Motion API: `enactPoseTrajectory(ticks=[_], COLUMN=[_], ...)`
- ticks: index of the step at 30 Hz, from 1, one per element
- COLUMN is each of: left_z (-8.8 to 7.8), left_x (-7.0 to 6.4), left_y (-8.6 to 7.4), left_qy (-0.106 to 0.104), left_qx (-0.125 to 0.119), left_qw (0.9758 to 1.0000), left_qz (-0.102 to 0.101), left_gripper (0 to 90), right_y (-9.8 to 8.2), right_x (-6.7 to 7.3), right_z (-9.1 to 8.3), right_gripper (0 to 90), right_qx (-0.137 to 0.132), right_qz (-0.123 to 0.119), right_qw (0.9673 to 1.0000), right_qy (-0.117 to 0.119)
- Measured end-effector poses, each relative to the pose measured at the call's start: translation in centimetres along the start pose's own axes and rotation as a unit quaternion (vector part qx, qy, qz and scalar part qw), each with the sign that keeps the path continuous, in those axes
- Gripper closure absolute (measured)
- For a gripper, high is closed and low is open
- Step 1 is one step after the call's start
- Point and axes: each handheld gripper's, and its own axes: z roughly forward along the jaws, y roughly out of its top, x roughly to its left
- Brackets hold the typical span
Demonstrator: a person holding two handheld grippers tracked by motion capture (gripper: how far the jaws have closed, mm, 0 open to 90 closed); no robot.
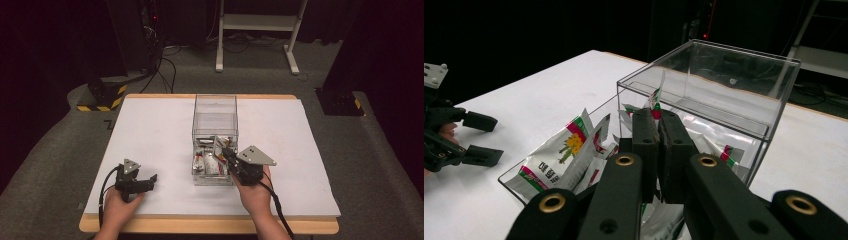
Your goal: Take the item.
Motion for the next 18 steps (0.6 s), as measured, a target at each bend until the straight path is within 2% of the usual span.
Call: enactPoseTrajectory(ticks=[18], left_z=[0.0], left_x=[0.0], left_y=[0.0], left_qy=[0.0], left_qx=[-0.001], left_qw=[1.0], left_qz=[0.0], left_gripper=[13.6], right_y=[0.1], right_x=[-1.1], right_z=[-1.2], right_gripper=[87.8], right_qx=[-0.007], right_qz=[0.003], right_qw=[0.9999], right_qy=[-0.014])
